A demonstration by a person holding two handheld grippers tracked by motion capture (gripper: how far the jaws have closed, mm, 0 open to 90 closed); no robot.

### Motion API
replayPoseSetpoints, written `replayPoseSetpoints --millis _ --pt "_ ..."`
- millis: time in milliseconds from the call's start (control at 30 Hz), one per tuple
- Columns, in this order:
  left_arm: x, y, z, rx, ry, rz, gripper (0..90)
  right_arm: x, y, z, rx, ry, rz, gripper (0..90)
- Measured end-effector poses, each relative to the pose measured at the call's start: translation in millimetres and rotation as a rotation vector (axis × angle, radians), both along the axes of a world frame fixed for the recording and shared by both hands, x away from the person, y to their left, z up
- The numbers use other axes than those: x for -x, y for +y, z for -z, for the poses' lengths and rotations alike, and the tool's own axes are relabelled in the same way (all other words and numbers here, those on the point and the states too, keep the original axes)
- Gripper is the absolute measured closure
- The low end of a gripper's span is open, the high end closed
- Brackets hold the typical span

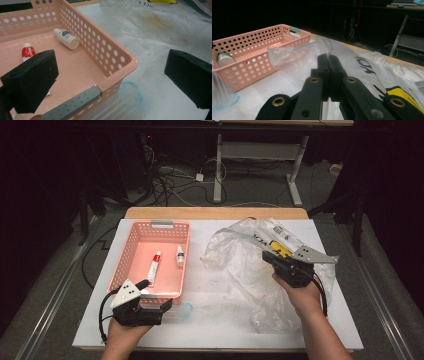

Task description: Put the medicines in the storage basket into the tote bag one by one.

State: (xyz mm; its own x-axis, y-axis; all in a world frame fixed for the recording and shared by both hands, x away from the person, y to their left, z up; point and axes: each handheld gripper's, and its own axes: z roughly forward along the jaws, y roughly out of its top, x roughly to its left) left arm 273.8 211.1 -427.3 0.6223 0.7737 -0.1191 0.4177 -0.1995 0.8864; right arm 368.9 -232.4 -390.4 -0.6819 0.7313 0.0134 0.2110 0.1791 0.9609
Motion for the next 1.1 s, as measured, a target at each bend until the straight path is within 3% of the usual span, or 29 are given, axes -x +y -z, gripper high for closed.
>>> replayPoseSetpoints --millis 367,1100 --pt "-2.4 17.6 -4.6 0.000 0.002 -0.056 0.0 1.8 -0.3 -6.8 -0.032 -0.021 -0.007 90.0" --pt "-9.8 68.1 -6.4 0.015 0.036 -0.198 0.0 2.6 3.2 -5.4 -0.031 -0.022 -0.027 90.0"
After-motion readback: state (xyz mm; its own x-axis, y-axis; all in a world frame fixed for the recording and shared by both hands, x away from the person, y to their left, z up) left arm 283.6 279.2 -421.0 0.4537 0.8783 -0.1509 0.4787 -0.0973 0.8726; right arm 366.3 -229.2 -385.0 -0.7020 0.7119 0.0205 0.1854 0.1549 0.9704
